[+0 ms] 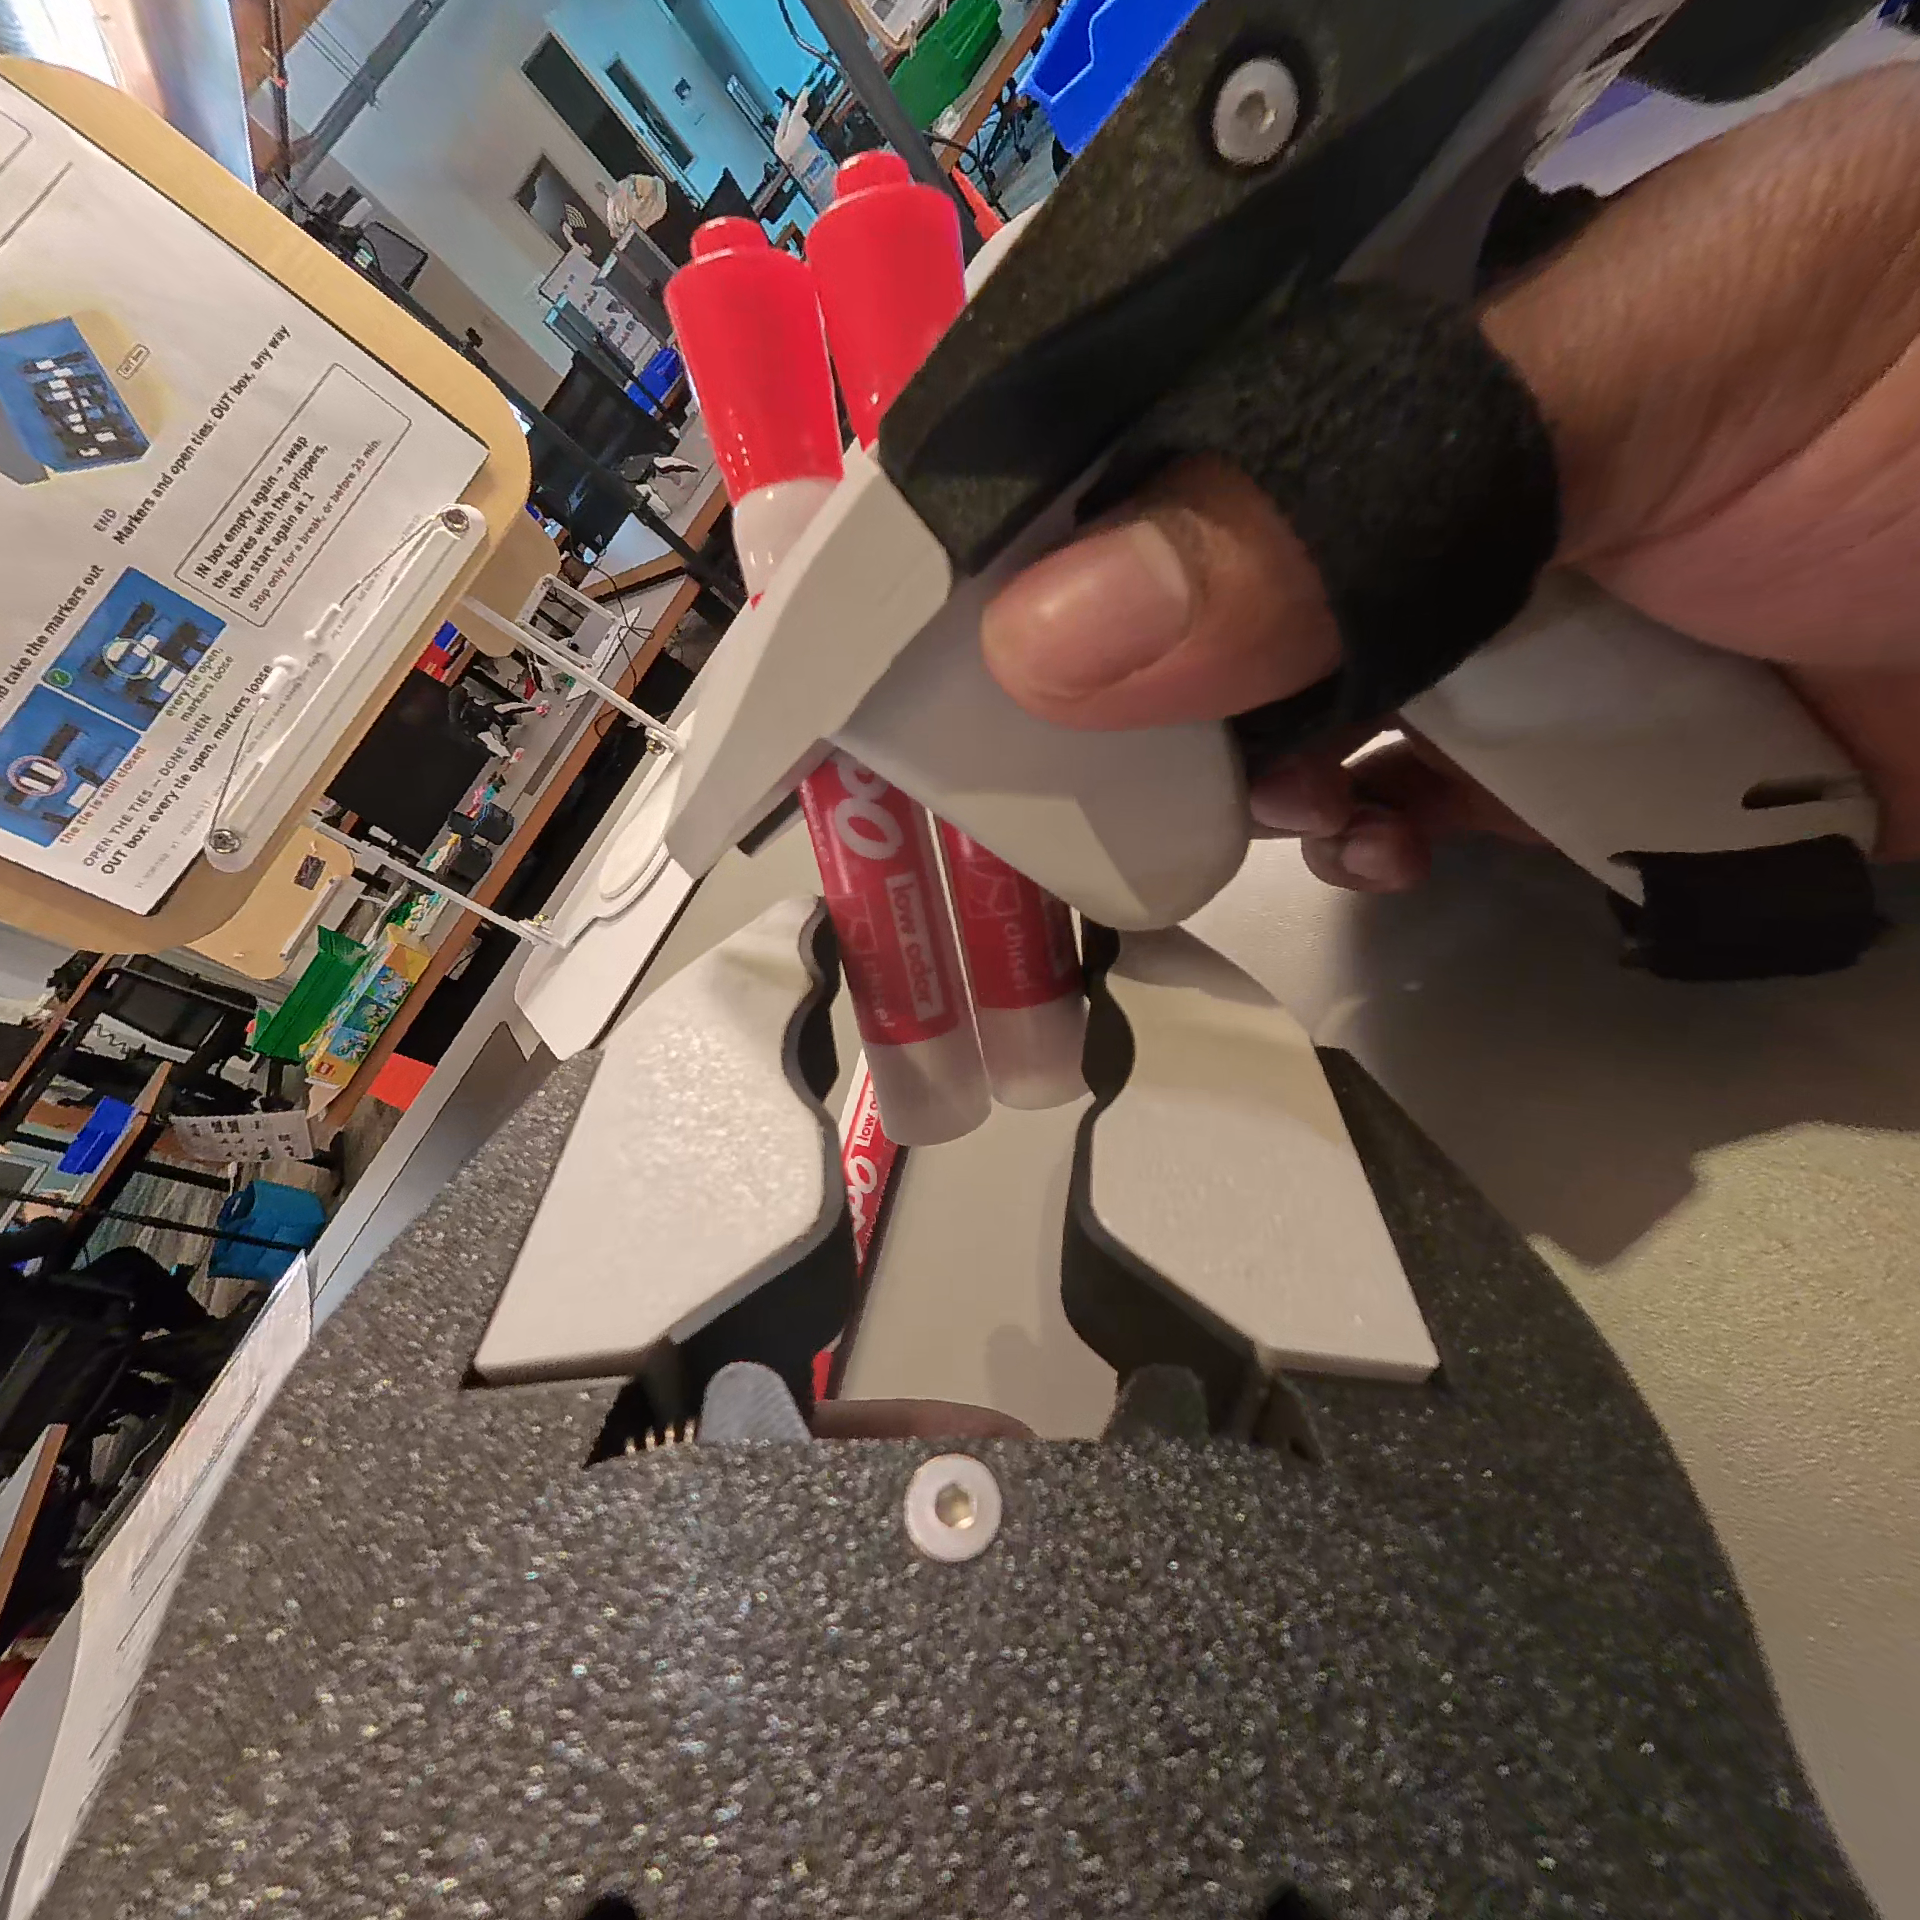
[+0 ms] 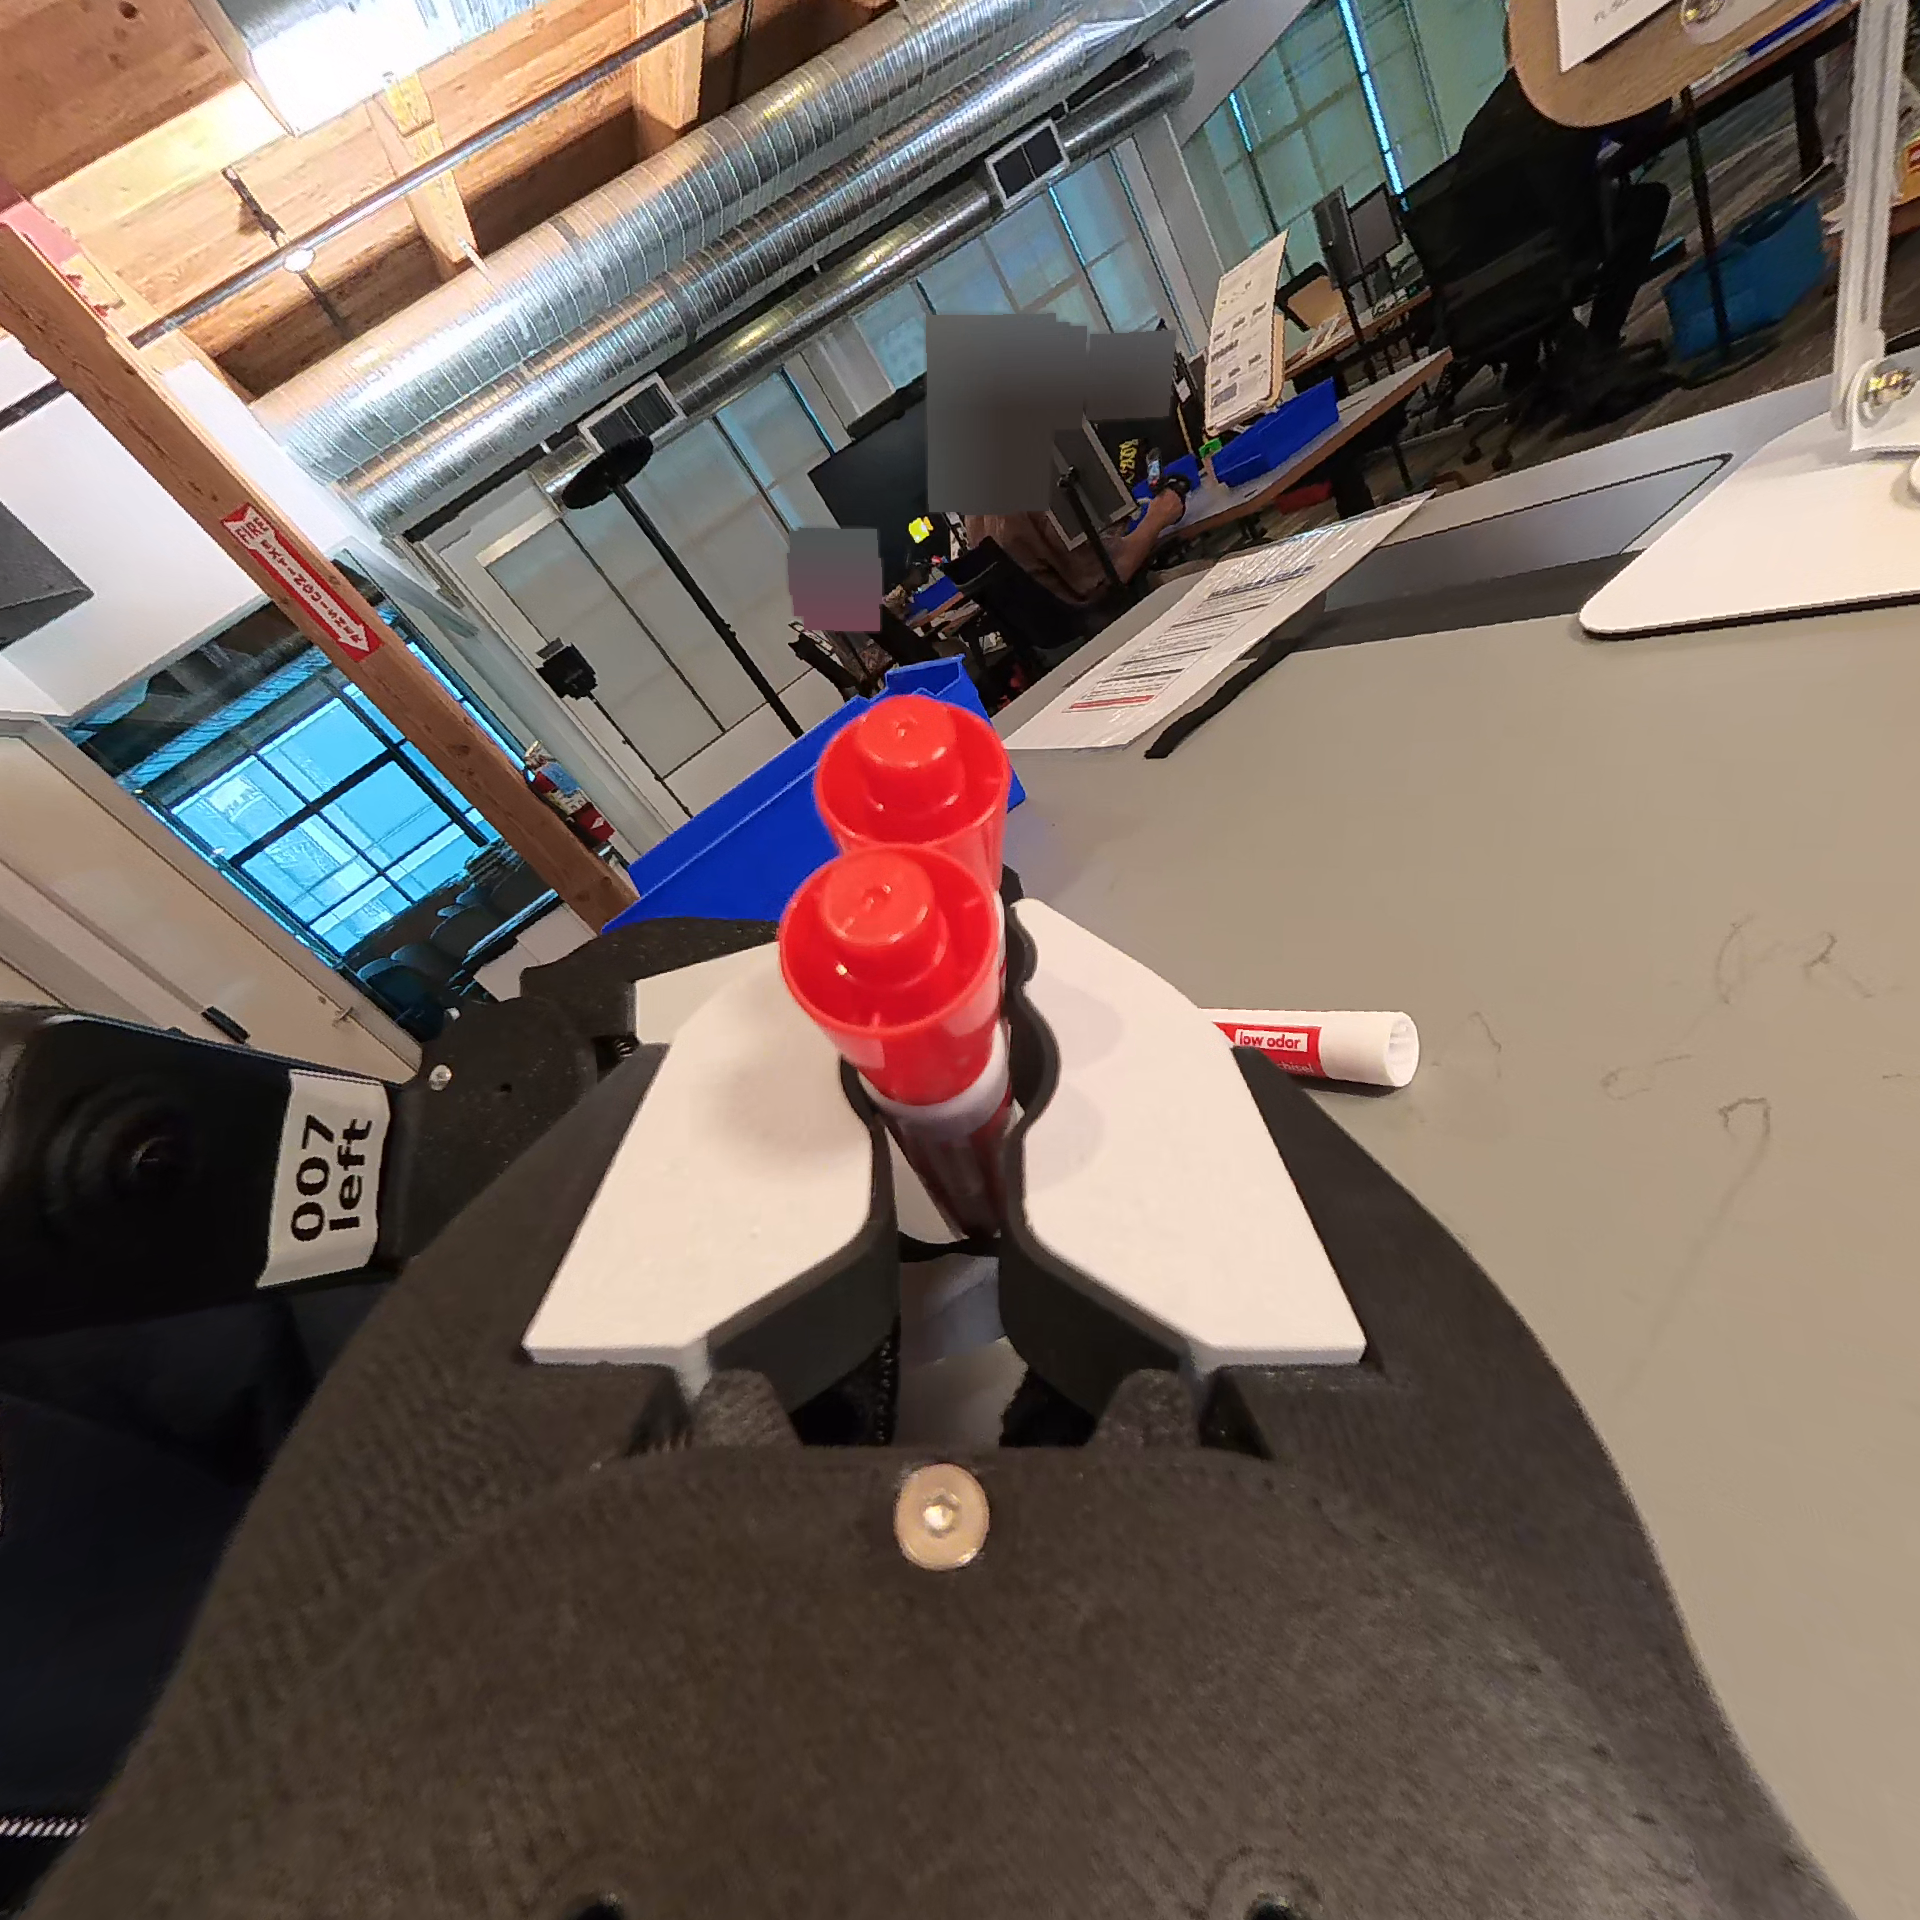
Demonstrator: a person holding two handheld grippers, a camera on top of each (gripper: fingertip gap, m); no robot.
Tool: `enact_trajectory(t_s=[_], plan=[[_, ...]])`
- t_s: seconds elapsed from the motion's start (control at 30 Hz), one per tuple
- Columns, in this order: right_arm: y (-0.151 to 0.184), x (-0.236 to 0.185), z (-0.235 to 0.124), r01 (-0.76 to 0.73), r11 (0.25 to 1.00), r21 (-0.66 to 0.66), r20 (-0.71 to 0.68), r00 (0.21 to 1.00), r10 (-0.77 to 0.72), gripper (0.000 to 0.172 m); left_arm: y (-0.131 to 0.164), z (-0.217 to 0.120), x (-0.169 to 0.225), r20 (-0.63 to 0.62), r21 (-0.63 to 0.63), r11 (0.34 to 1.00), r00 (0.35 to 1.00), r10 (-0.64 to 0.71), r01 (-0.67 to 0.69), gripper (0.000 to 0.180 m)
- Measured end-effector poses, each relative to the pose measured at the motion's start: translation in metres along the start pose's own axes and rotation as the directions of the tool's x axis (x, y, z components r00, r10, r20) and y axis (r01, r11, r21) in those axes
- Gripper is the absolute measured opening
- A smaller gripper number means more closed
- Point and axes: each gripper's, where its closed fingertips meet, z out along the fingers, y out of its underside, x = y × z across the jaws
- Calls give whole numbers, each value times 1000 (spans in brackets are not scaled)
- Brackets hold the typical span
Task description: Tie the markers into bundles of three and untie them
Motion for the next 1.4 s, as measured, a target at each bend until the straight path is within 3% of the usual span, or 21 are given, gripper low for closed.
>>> enact_trajectory(t_s=[0.03, 0.3, 0.87, 1.1, 1.3, 1.4], plan=[[0, 0, 0, 2, 1000, -2, -3, 1000, -2, 17, 0, 0, 0, -1, -1, 1000, 1000, -6, 6, 45], [5, 4, 2, 69, 996, -51, -45, 996, -71, 17, 2, 1, 4, -55, -7, 993, 992, -118, 118, 44], [10, 8, 3, 81, 993, -91, -77, 993, -88, 17, 6, 2, 8, -86, -46, 982, 979, -186, 183, 43], [2, 12, -2, 5, 997, -75, -60, 998, -9, 17, 7, 1, 7, -86, -32, 991, 988, -130, 128, 43], [-3, 21, -7, -13, 997, -81, -72, 997, 7, 18, 13, 4, 14, -186, -63, 967, 949, -255, 247, 40], [-1, 21, -7, -5, 996, -88, -77, 997, -1, 17, 14, 5, 15, -189, -68, 967, 949, -254, 245, 40]])
